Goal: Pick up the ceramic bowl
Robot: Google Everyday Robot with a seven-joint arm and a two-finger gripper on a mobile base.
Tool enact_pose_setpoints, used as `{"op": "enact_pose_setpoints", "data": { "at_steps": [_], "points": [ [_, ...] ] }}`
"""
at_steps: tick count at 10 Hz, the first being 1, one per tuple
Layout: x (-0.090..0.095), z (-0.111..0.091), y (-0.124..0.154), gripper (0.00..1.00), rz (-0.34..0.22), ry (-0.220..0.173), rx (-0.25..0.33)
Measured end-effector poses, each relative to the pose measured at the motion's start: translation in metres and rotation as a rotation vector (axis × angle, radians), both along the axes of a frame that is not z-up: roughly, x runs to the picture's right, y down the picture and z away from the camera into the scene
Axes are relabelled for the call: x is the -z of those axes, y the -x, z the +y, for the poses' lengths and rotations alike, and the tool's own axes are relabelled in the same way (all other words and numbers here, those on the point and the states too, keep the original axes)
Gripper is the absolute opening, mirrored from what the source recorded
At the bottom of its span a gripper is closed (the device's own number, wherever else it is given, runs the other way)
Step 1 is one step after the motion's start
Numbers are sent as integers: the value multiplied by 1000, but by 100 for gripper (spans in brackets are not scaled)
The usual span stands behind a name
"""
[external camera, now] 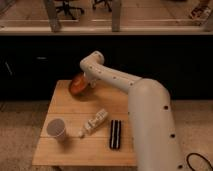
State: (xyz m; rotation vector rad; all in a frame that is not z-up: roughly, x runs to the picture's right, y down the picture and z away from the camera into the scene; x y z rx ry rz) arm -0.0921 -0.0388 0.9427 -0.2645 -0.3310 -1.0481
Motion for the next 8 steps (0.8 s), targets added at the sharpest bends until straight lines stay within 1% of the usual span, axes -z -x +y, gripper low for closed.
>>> {"op": "enact_pose_setpoints", "data": {
  "at_steps": [1,2,3,4,5,6,7,8],
  "points": [
    [-1,-2,5,20,-6,-2,8],
    [-2,-8,10,21,-11,-7,26],
    [-3,-7,15,22,-18,-9,40],
    [-4,-6,17,20,-19,-15,51],
    [-1,-9,19,15,-20,-27,70],
    [-1,-9,21,15,-21,-31,83],
    [-2,-10,22,12,-28,-36,99],
    [-3,-13,23,5,-33,-41,114]
  ]
}}
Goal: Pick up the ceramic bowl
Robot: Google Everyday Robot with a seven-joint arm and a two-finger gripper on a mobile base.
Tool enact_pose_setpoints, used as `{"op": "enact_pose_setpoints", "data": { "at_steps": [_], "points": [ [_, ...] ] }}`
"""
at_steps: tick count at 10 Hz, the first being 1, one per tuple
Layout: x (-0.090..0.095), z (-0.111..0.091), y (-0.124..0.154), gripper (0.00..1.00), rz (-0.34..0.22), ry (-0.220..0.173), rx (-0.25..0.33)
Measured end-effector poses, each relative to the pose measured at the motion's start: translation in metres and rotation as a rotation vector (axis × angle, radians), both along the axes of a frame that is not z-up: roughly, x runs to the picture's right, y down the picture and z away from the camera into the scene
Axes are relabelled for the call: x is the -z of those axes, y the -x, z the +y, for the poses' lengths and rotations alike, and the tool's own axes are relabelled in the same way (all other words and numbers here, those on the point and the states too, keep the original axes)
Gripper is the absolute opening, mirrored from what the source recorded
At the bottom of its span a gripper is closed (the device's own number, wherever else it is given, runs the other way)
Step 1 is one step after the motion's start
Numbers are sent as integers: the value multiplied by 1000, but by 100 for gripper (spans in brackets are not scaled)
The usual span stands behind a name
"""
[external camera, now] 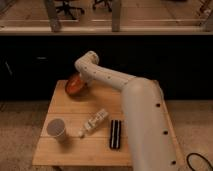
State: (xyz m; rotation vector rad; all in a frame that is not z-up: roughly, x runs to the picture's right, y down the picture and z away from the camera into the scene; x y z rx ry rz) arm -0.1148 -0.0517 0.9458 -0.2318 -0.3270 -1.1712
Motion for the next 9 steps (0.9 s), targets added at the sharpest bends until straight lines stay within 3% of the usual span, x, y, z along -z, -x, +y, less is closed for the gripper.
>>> {"op": "enact_pose_setpoints", "data": {
  "at_steps": [1,5,9],
  "points": [
    [5,-5,4,1,-4,-6,18],
    [5,-8,14,4,-23,-30,88],
    [-5,-5,18,40,-28,-54,144]
  ]
}}
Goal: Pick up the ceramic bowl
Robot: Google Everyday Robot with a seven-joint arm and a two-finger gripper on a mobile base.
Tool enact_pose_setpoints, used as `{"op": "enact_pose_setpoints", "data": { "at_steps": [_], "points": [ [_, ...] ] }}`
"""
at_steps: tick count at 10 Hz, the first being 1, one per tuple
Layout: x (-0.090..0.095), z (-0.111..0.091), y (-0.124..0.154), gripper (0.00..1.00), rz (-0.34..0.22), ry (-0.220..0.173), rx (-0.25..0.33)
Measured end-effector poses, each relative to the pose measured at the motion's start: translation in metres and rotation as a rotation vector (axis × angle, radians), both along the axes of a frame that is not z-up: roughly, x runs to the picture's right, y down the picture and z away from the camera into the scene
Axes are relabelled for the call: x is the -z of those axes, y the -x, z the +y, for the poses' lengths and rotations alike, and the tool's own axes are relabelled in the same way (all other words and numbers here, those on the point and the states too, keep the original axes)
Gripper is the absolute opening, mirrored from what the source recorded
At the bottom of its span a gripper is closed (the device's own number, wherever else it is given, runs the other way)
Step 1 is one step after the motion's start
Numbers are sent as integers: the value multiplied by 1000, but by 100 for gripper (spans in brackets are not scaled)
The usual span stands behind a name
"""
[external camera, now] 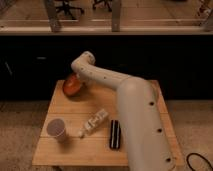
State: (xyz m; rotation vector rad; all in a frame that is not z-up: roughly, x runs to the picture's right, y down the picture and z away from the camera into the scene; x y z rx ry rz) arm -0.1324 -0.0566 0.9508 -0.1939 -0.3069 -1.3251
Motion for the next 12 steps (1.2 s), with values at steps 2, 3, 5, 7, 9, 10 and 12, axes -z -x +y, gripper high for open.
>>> {"op": "enact_pose_setpoints", "data": {
  "at_steps": [2,3,5,7,9,10,12],
  "points": [
    [10,-8,16,42,-18,-11,41],
    [14,-9,21,36,-28,-12,53],
    [17,-12,13,16,-37,-20,78],
    [20,-14,21,1,-54,-28,104],
    [22,-17,31,0,-68,-41,143],
    [23,-17,32,0,-72,-43,154],
    [33,-20,30,0,-87,-50,180]
  ]
}}
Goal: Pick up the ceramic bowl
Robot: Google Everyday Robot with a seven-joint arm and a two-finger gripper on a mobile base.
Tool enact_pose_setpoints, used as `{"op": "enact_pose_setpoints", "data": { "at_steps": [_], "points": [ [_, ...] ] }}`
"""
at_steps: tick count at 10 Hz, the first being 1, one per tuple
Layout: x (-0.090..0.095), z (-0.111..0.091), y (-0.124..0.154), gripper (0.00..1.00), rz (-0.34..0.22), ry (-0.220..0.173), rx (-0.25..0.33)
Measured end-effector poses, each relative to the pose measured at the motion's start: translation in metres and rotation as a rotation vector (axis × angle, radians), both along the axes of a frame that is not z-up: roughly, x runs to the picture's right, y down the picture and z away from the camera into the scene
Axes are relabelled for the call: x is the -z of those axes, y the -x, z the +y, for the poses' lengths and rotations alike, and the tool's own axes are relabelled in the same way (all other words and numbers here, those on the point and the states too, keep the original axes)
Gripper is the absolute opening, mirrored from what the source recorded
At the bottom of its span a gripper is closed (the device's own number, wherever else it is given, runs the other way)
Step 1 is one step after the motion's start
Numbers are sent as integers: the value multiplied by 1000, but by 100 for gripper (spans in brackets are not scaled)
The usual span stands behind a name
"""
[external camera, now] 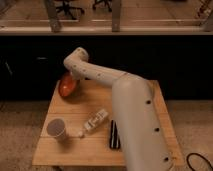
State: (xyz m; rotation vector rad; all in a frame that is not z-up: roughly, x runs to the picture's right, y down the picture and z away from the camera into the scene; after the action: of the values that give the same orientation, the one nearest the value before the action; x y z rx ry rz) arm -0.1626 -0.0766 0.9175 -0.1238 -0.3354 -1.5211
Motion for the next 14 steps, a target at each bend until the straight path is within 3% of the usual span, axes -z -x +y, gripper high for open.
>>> {"op": "enact_pose_setpoints", "data": {
  "at_steps": [2,8,11,14],
  "points": [
    [15,-7,-5,0,-5,-5,19],
    [24,-6,3,0,-28,-24,99],
    [31,-8,23,0,-46,-34,155],
    [37,-11,19,0,-53,-45,187]
  ]
}}
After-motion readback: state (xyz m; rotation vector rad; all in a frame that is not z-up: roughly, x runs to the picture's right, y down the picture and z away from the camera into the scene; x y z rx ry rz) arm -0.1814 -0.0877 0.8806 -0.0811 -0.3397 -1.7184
